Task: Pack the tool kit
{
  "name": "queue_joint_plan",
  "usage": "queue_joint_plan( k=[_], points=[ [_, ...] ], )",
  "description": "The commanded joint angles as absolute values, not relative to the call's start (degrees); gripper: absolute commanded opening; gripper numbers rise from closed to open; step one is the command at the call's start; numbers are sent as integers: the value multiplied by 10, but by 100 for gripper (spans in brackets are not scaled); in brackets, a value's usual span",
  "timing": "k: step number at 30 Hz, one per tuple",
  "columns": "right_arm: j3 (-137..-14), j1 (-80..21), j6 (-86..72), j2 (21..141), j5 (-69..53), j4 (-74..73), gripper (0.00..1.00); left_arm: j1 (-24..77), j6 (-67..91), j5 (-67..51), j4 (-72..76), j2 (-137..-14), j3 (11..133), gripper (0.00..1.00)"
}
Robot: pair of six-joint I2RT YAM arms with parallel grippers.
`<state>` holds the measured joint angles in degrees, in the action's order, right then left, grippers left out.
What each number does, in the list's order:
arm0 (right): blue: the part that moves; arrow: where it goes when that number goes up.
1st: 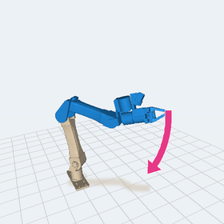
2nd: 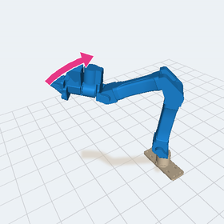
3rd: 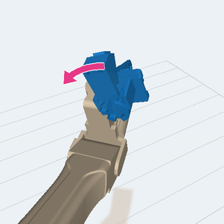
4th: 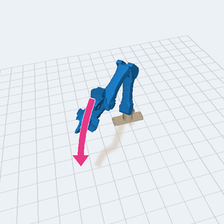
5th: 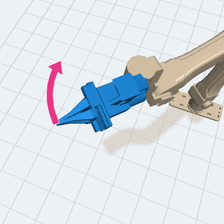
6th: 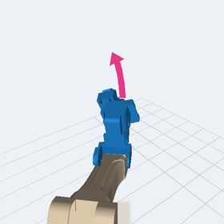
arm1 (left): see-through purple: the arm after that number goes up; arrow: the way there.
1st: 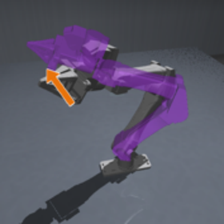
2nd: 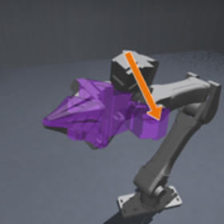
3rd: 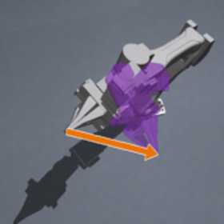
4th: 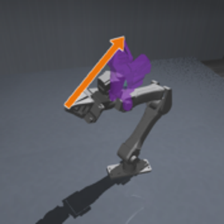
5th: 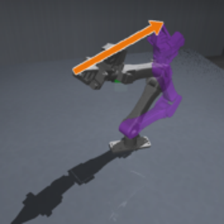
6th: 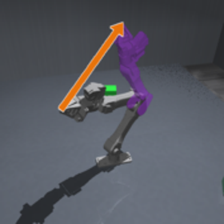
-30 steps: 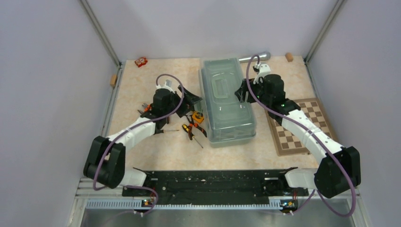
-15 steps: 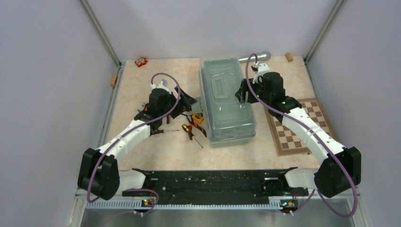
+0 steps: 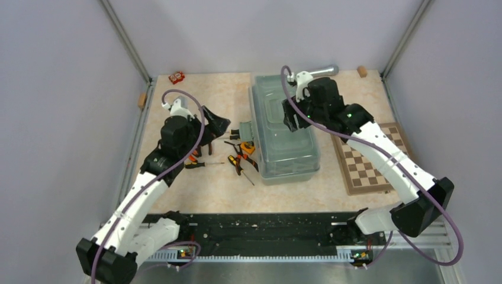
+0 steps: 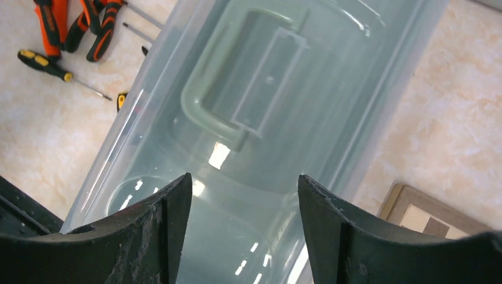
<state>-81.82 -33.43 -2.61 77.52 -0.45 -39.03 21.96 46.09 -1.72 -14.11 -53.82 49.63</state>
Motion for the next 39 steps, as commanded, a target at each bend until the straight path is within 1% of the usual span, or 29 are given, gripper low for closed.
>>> queue_joint_plan(
  k=[1, 5, 10, 13, 21, 25, 27, 30, 36, 39],
  points=[
    [-856, -380, 65, 800, 38, -424, 64, 220, 404, 59, -223, -489, 530, 97],
    [-894, -430, 133, 830, 73, -424, 60, 219, 390, 82, -262, -461, 528, 97],
    [-918, -461, 194, 877, 123, -424, 59, 219, 391, 81, -288, -436, 514, 97],
    [-911, -481, 223, 897, 170, -417, 59, 219, 392, 78, -295, -428, 507, 97],
    [-878, -505, 274, 931, 241, -383, 58, 219, 390, 62, -284, -438, 502, 97],
    [-863, -508, 298, 940, 277, -364, 55, 219, 392, 54, -277, -444, 502, 97],
    [-848, -511, 309, 935, 297, -339, 51, 219, 394, 49, -274, -447, 501, 97],
    [-806, -523, 339, 915, 340, -269, 42, 220, 395, 43, -270, -450, 501, 97],
    [-738, -539, 389, 863, 403, -130, 31, 219, 398, 36, -262, -457, 501, 97],
    [-717, -540, 402, 844, 426, -85, 26, 219, 399, 36, -260, -459, 500, 97]
  ],
)
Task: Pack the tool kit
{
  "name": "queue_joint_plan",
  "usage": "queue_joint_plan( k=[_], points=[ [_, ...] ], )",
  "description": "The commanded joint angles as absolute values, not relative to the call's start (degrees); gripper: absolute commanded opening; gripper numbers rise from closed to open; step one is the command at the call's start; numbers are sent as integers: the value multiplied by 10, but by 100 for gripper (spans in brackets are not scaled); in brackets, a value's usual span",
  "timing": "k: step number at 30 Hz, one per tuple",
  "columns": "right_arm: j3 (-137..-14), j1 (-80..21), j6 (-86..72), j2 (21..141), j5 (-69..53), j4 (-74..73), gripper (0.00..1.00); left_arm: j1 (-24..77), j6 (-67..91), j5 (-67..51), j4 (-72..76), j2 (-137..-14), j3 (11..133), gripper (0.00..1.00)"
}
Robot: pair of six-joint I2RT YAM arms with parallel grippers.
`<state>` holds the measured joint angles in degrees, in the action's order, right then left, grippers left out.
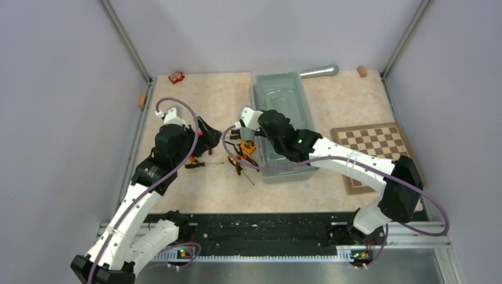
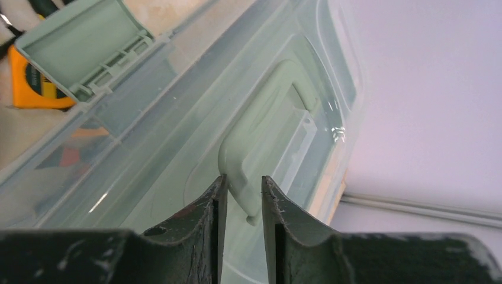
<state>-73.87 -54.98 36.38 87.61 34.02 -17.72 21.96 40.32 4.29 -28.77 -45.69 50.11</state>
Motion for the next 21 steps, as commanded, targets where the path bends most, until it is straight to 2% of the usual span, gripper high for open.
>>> queue_joint_plan(
  k=[1, 7, 13, 18, 21],
  points=[
    [-714, -539, 403, 842, 431, -77, 26, 219, 399, 36, -260, -459, 500, 97],
    [-713, -531, 365, 832, 421, -83, 24, 219, 400, 36, -261, -456, 500, 97],
    [-760, -488, 279, 820, 310, -168, 24, 220, 399, 26, -256, -455, 501, 97],
    [-845, -455, 192, 842, 178, -278, 25, 219, 408, -22, -231, -477, 508, 96],
    [-889, -449, 113, 865, 140, -314, 25, 220, 419, -51, -205, -492, 510, 96]
  ],
)
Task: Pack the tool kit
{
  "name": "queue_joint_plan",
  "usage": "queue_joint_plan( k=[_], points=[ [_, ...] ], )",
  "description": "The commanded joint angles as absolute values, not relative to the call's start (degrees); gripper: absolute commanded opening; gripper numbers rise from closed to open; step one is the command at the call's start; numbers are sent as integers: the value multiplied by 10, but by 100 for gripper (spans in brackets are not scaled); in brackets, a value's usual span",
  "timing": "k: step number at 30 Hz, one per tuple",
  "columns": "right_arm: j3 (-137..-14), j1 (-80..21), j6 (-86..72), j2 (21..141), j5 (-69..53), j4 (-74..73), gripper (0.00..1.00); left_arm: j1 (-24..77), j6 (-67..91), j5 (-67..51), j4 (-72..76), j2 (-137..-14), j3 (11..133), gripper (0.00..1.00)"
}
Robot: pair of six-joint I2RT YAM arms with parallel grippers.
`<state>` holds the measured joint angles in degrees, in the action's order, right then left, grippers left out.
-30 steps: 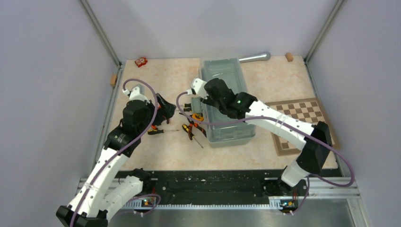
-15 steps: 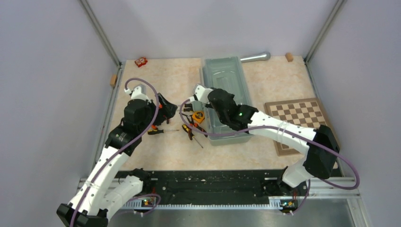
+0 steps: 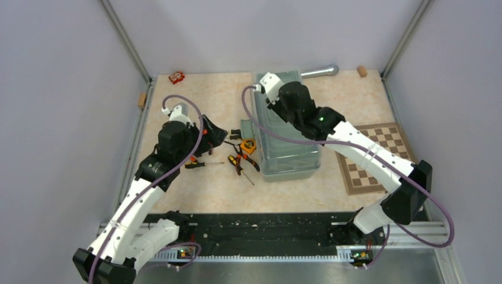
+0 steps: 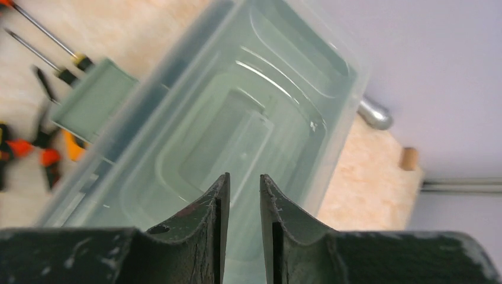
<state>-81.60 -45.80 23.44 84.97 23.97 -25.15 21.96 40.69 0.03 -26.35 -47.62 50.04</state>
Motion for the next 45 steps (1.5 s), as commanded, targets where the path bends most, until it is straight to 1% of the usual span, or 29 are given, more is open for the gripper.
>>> queue_joint_plan(
  k=[1, 4, 7, 11, 16, 23, 27, 32, 37, 45],
  points=[
    [-899, -448, 85, 872, 134, -320, 25, 220, 423, -61, -194, -497, 510, 97],
    [-925, -444, 8, 893, 111, -336, 25, 225, 435, -88, -165, -517, 513, 97],
    [-952, -424, -74, 914, 56, -347, 29, 238, 444, -107, -141, -544, 521, 97],
    [-970, -396, -151, 936, 26, -352, 30, 263, 444, -98, -114, -579, 537, 96],
    [-975, -375, -197, 959, 2, -359, 31, 289, 445, -90, -92, -633, 562, 96],
    [-978, -371, -215, 972, 29, -375, 38, 308, 442, -87, -76, -692, 594, 96],
    [-981, -365, -227, 982, 3, -376, 40, 316, 439, -88, -76, -718, 605, 96],
    [-978, -355, -254, 999, -58, -373, 42, 331, 441, -74, -76, -735, 596, 96],
    [-942, -332, -297, 998, -139, -337, 42, 345, 449, -69, -66, -747, 572, 95],
    [-878, -296, -373, 958, -273, -224, 37, 351, 458, -48, -57, -749, 546, 95]
  ],
)
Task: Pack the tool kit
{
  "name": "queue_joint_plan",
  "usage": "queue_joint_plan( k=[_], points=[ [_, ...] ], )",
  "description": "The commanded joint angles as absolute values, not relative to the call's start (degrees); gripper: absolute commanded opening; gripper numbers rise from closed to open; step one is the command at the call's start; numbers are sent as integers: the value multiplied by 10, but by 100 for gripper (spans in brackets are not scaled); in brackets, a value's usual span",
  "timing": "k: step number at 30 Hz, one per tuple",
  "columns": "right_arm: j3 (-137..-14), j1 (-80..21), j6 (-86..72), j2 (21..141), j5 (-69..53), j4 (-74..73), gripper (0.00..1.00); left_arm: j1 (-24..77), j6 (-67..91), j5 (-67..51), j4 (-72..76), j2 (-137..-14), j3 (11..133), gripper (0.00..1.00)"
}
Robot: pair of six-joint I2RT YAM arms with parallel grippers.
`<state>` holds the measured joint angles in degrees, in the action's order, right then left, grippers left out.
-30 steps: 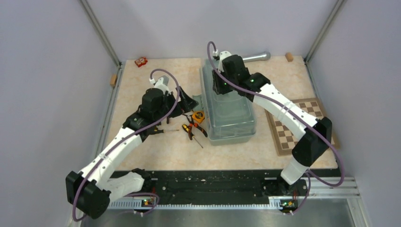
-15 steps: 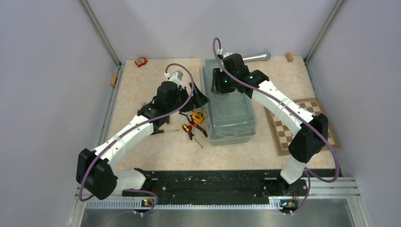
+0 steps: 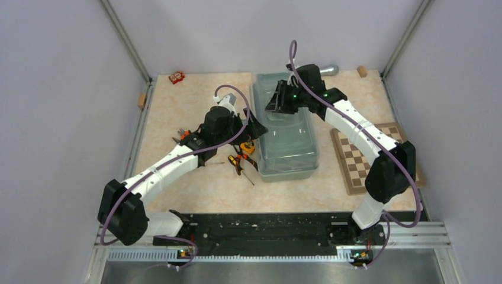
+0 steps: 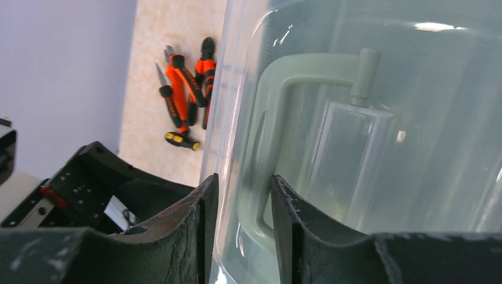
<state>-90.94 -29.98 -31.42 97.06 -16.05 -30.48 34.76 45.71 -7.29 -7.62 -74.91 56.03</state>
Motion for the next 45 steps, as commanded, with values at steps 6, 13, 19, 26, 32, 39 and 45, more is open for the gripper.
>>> queue_joint_plan(
  k=[6, 13, 19, 26, 32, 39, 45],
  points=[
    [-855, -273, -419, 931, -351, -149, 34, 350, 452, -20, -66, -744, 545, 95],
    [-837, -258, -443, 906, -399, -92, 32, 346, 451, 12, -75, -737, 533, 95],
    [-814, -237, -466, 882, -428, -51, 32, 330, 457, 24, -77, -733, 533, 95],
    [-803, -229, -462, 877, -423, -51, 32, 327, 425, 47, -122, -772, 613, 95],
    [-811, -213, -400, 860, -365, -118, 36, 327, 397, 73, -162, -820, 680, 95],
    [-824, -210, -337, 846, -296, -187, 38, 327, 389, 55, -162, -869, 718, 95],
    [-824, -209, -319, 838, -271, -199, 39, 328, 376, 33, -185, -916, 761, 95]
  ],
)
